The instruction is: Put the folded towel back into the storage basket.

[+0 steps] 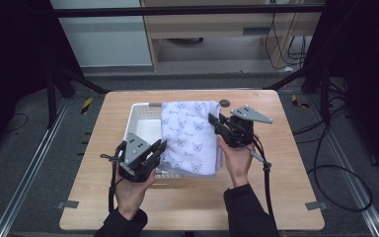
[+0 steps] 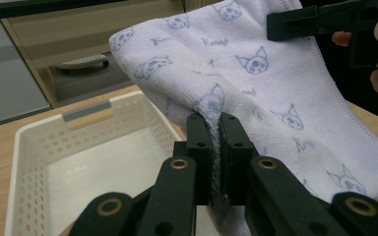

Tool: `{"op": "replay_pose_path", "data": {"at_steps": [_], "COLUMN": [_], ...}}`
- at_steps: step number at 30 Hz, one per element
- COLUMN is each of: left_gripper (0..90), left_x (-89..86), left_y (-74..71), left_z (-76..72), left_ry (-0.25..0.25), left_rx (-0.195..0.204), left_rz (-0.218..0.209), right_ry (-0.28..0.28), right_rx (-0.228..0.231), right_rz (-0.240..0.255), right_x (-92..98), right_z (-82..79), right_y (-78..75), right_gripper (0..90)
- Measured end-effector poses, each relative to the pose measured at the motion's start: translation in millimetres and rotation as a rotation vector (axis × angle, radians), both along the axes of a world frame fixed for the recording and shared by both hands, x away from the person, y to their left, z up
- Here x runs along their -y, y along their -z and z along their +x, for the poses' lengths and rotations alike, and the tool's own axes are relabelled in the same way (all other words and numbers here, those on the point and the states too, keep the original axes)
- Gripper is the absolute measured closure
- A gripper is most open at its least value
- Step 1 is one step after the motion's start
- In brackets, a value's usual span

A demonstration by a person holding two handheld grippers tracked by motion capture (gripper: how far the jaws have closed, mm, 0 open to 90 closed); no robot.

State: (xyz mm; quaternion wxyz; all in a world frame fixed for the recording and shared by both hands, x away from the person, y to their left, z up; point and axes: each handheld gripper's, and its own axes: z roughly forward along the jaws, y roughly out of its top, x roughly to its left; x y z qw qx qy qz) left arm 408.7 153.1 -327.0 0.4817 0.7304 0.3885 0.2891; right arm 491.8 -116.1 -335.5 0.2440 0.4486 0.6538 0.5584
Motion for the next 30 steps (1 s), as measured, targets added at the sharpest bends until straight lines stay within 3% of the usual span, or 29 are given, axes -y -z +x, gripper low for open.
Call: {"op": "replay_pose_path", "data": {"at_steps": [19,30], "left_gripper": [84.3,84.4], "left_x": [-49.0,-68.3], "left_y": [3.4,9.5], "left_z": [11.1,17.9], "left_ry": [-0.038,-0.094], "left_rx": [0.001,0.0], "left_rz": [-0.058,-0.06], "right_ry": [-0.029,-0.058], "right_rx": [0.014,0.023], "right_rz": [-0.045,-0.064], "right_x": [-51.6,-81.2], "right_z": [15.7,28.1], "right_y": [-10.6,-13.2], "right_gripper": [74.9,74.9]}}
